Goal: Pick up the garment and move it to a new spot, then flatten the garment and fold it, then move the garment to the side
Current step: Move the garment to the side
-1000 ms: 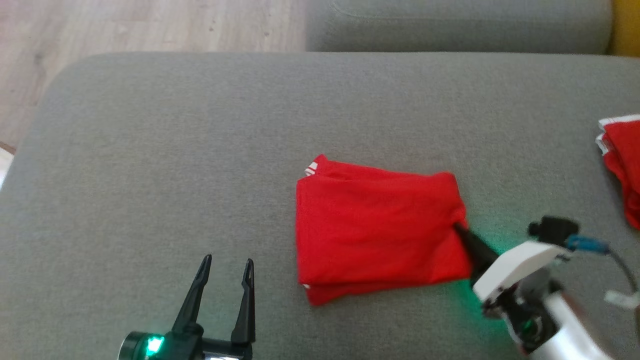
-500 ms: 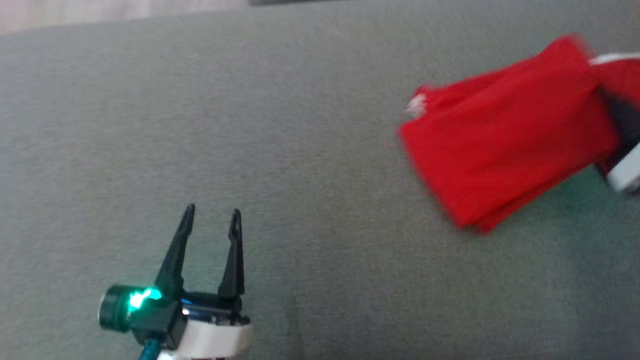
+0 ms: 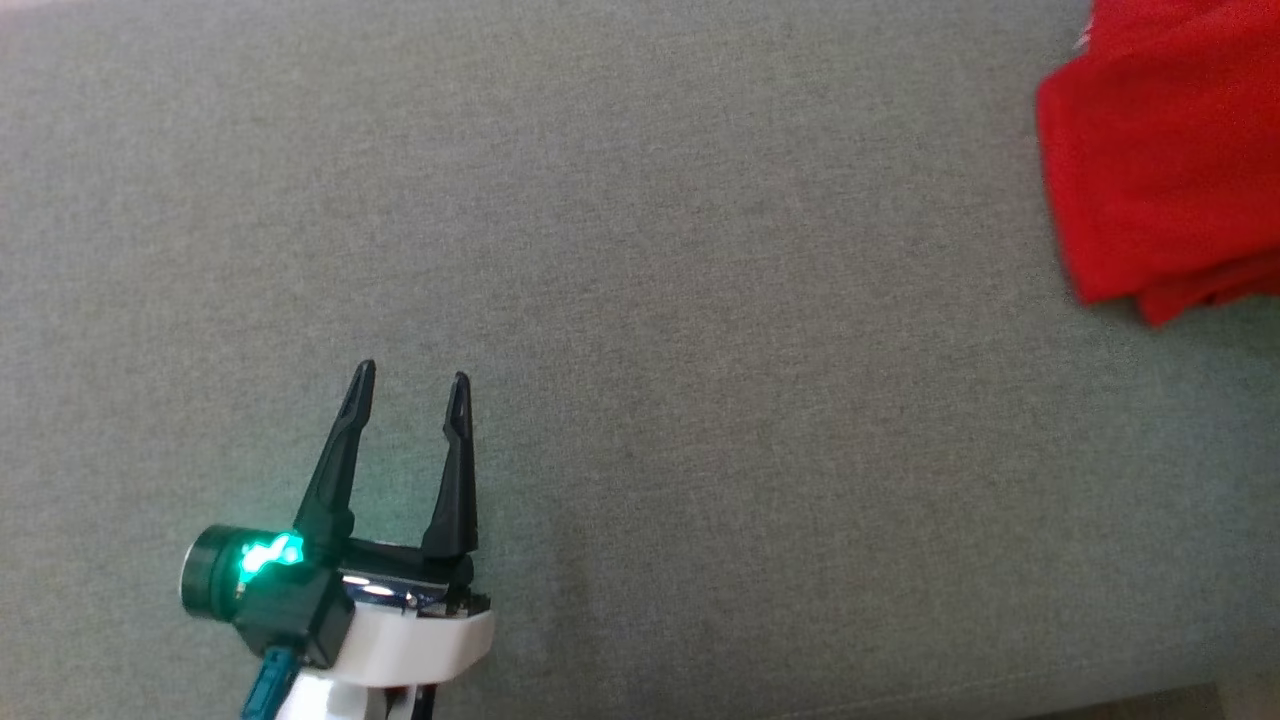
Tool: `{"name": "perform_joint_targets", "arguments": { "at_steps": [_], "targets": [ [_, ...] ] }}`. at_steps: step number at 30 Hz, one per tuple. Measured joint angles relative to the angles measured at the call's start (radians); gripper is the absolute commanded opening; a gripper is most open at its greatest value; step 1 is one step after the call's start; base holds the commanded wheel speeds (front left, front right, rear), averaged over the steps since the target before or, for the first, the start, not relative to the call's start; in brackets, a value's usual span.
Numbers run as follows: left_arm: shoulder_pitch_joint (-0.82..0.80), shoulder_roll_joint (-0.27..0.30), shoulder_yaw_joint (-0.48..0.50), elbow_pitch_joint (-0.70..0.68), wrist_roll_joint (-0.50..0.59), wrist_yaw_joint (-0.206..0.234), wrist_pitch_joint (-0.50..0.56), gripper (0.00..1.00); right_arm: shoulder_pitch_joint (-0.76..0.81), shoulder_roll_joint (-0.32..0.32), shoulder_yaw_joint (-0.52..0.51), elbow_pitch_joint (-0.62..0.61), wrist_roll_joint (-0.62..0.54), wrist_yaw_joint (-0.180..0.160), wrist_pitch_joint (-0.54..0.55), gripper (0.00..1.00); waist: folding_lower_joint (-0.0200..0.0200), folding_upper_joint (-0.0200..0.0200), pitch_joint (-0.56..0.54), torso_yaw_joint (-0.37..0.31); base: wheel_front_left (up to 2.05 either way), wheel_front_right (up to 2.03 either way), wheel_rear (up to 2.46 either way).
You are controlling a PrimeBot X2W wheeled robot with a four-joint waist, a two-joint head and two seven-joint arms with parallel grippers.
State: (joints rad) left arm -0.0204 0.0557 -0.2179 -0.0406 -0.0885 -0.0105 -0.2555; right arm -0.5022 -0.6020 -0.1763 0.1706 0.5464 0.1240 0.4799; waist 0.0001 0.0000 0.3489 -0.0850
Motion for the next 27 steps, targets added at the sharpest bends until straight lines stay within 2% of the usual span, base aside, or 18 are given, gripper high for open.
{"name": "perform_joint_targets", "arguments": {
  "at_steps": [6,12,19,24,27],
  "targets": [
    [0.000,0.000,-0.001,0.019,-0.033,-0.007,0.000,1.00,0.060,0.103,0.011,-0.100,-0.162,0.000,-0.068,1.00,-0.0001,0.0000,-0.039,0.006,0.00,0.00,0.00],
    [0.009,-0.001,-0.010,0.042,-0.063,0.005,0.000,1.00,0.216,0.253,0.163,-0.122,-0.178,0.000,-0.143,1.00,-0.0002,0.0000,-0.117,0.026,0.00,0.00,0.00],
    [0.075,-0.001,-0.046,0.089,-0.110,0.043,0.000,1.00,0.407,0.387,0.277,-0.006,-0.186,0.000,-0.397,1.00,-0.0003,0.0000,-0.241,0.067,0.00,0.00,0.00],
    [0.129,-0.001,-0.052,0.096,-0.112,0.074,0.000,1.00,0.518,0.411,0.338,0.063,-0.244,0.000,-0.633,1.00,-0.0004,0.0000,-0.328,0.102,0.00,0.00,0.00],
    [0.152,0.000,-0.051,0.093,-0.104,0.098,0.000,1.00,0.565,0.441,0.343,0.076,-0.283,0.000,-0.713,1.00,-0.0004,0.0000,-0.369,0.121,0.00,0.00,0.00]
  ]
}}
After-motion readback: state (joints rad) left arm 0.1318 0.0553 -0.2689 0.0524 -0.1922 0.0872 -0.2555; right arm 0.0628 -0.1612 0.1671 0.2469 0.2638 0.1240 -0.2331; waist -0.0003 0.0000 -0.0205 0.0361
